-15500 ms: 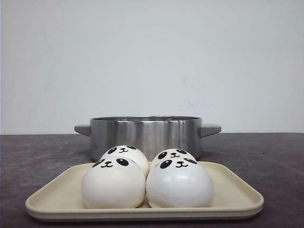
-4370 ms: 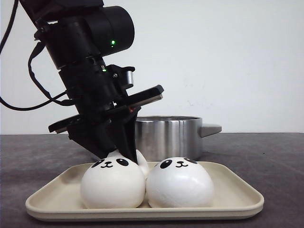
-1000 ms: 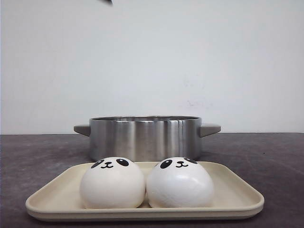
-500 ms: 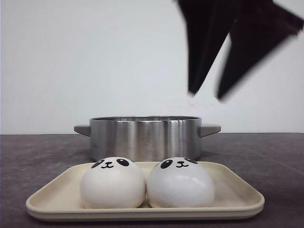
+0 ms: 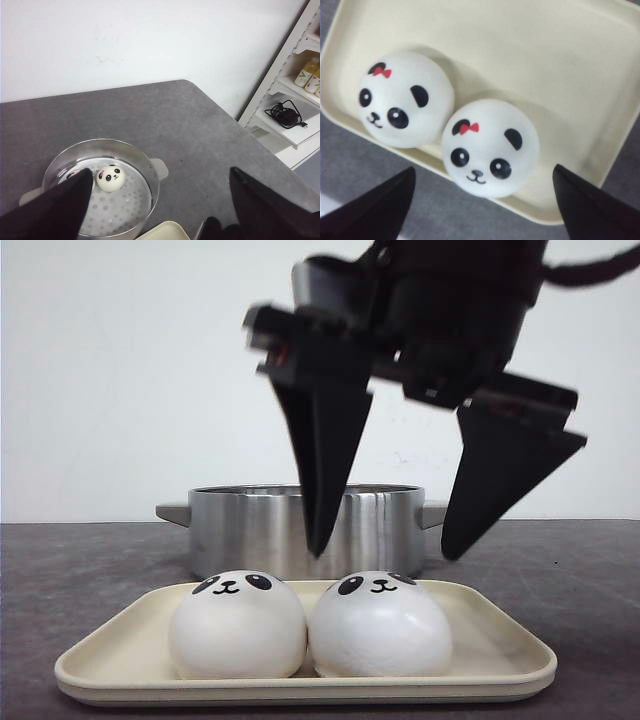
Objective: Steam buns
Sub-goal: 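Lower the right gripper onto the nearer panda bun beside it and grasp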
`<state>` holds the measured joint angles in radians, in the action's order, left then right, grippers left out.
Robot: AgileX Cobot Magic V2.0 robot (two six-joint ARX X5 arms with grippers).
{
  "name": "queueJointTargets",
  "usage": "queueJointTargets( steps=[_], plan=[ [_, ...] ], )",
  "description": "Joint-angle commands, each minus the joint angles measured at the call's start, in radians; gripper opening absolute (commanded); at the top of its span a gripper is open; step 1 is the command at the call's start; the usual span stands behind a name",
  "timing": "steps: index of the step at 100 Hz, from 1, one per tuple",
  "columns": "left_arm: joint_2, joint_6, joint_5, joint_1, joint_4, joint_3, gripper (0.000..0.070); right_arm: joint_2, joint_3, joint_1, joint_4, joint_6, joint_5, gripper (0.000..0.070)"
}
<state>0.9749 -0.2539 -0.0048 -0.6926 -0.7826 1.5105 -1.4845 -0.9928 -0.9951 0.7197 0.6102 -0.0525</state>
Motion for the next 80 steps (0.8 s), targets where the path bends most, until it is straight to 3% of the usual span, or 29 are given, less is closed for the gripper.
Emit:
queueJointTargets(
  steps=[1, 23, 27, 31, 40, 80],
  plan=[
    [0.007, 0.007, -0.003, -0.009, 0.003, 0.021, 0.0511, -0.037, -0.007, -0.009, -0.006, 0.010, 0.000, 0.0553],
    [0.007, 0.007, -0.003, -0.009, -0.034, 0.021, 0.0511, -0.103, -0.007, -0.008, -0.023, 0.008, 0.000, 0.0550],
    [0.007, 0.007, -0.003, -0.009, -0.039, 0.021, 0.0511, -0.110, -0.007, -0.009, -0.030, 0.009, 0.001, 0.0521],
    [0.007, 0.006, -0.003, -0.009, -0.042, 0.021, 0.0511, -0.111, -0.007, -0.008, -0.032, 0.008, 0.000, 0.0425],
    [0.007, 0.006, -0.003, -0.009, -0.043, 0.021, 0.0511, -0.111, -0.007, -0.009, -0.042, 0.008, -0.002, 0.0000],
    [0.007, 0.008, -0.004, -0.009, -0.043, 0.021, 0.0511, 0.002, -0.063, -0.021, -0.033, -0.001, -0.057, 0.0011]
  ],
)
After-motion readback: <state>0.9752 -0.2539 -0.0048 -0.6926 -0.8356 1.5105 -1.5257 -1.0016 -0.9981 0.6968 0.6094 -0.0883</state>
